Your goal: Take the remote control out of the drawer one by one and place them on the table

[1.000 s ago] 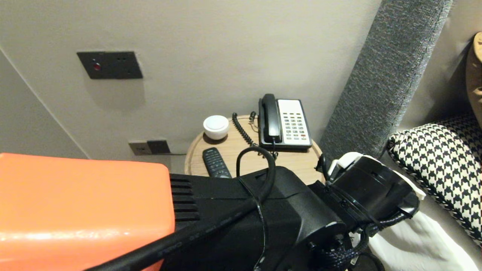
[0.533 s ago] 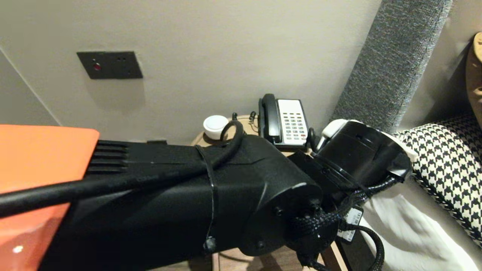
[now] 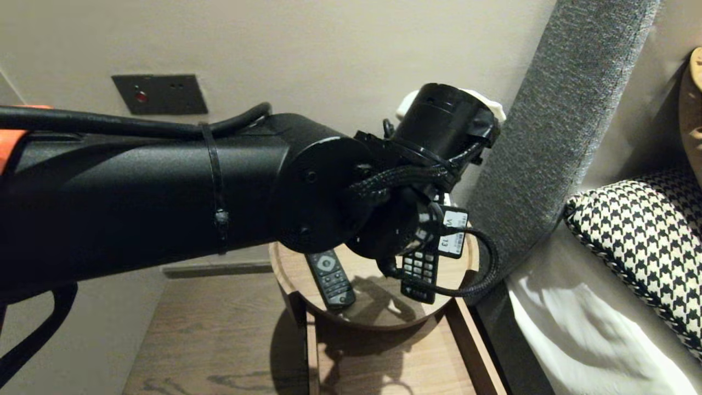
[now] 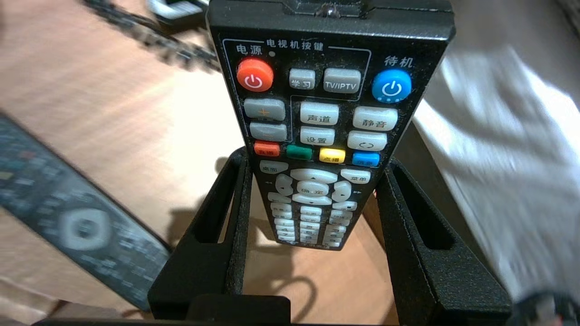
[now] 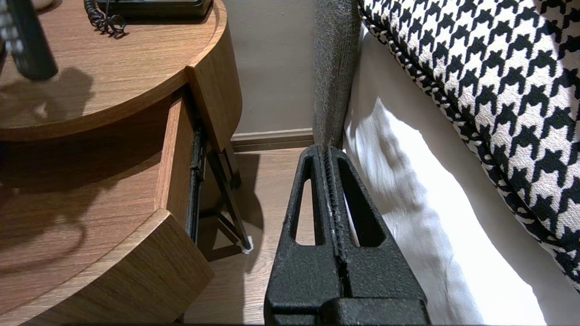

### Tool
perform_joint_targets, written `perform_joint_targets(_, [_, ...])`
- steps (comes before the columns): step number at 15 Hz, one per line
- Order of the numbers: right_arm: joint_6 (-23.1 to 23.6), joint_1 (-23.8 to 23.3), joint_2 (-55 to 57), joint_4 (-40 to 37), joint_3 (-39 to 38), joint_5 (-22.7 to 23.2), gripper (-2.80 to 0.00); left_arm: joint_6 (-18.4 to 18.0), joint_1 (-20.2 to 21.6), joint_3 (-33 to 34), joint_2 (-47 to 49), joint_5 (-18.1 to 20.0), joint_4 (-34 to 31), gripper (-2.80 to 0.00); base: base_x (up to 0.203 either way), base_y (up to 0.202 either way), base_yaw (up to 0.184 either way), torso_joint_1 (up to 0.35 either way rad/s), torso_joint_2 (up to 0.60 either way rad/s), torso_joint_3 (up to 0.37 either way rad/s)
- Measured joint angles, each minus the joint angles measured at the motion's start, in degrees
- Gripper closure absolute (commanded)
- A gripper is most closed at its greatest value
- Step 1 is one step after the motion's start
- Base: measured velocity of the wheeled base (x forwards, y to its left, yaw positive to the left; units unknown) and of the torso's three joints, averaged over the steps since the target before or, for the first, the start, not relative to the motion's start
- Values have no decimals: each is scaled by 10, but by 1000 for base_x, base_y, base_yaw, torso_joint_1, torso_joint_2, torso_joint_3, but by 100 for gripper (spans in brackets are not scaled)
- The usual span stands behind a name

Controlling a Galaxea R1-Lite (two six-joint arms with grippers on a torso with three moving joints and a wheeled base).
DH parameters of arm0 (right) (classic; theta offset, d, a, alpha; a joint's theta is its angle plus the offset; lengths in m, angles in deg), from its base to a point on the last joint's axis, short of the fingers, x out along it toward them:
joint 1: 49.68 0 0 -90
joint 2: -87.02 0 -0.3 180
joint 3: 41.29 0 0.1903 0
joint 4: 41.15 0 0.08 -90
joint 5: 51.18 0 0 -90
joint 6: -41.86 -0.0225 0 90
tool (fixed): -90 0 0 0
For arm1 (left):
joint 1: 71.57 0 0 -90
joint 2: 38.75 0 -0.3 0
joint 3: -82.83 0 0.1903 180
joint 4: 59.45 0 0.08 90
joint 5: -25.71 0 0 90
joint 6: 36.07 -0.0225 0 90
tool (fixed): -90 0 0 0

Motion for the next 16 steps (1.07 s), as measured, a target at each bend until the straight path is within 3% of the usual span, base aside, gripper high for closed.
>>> perform_joint_targets(2, [0, 0, 0, 0, 0, 0, 0, 17, 17, -3, 2, -1, 3, 0, 0, 0, 0, 0, 0, 0])
perform_joint_targets(11, [0, 0, 0, 0, 0, 0, 0, 195, 62, -5, 35, -26, 23, 0, 0, 0, 0, 0, 0, 0])
perform_joint_targets(16, [0, 0, 0, 0, 0, 0, 0, 240, 75, 2, 47, -30, 16, 0, 0, 0, 0, 0, 0, 0])
